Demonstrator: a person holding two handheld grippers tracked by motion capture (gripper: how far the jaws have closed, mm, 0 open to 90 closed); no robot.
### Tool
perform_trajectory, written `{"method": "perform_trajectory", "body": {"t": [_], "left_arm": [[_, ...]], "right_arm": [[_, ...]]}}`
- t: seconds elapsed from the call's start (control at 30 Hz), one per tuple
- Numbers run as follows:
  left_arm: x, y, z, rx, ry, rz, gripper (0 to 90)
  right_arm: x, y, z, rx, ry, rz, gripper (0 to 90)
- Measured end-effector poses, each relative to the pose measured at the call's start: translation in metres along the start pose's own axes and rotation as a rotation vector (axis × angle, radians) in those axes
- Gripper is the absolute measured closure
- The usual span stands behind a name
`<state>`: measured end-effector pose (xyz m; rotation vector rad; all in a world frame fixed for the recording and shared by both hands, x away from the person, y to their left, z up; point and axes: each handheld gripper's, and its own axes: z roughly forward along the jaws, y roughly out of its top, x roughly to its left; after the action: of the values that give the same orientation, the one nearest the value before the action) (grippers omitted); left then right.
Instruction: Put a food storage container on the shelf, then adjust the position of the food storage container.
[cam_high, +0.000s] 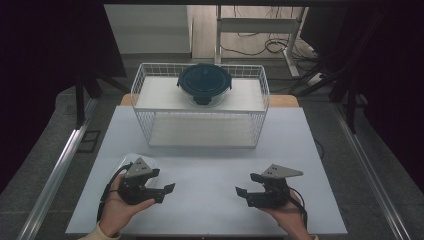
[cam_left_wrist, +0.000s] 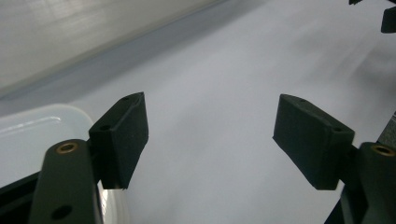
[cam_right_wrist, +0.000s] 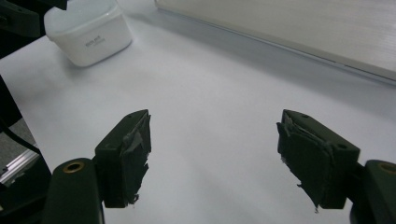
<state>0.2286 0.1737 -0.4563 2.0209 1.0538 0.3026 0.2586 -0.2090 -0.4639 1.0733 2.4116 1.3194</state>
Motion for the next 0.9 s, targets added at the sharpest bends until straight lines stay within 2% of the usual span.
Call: {"method": "perform_trajectory", "body": {"t": [0.23, 0.53, 0.9], "left_arm": [[0.003, -0.002, 0.002, 0.003, -0.004, -0.015, 26.4], [0.003, -0.002, 0.001, 0.009, 0.002, -0.008, 26.1], [0.014, 0.0, -0.016, -0.017, 0.026, -0.009, 26.9]], "right_arm": [[-0.001, -0.002, -0.004, -0.01, -0.001, 0.002, 25.4], [-0.001, -0.003, -0.006, -0.008, 0.005, -0.003, 25.2], [-0.003, -0.006, -0.005, -0.005, -0.004, -0.007, 25.1]]}}
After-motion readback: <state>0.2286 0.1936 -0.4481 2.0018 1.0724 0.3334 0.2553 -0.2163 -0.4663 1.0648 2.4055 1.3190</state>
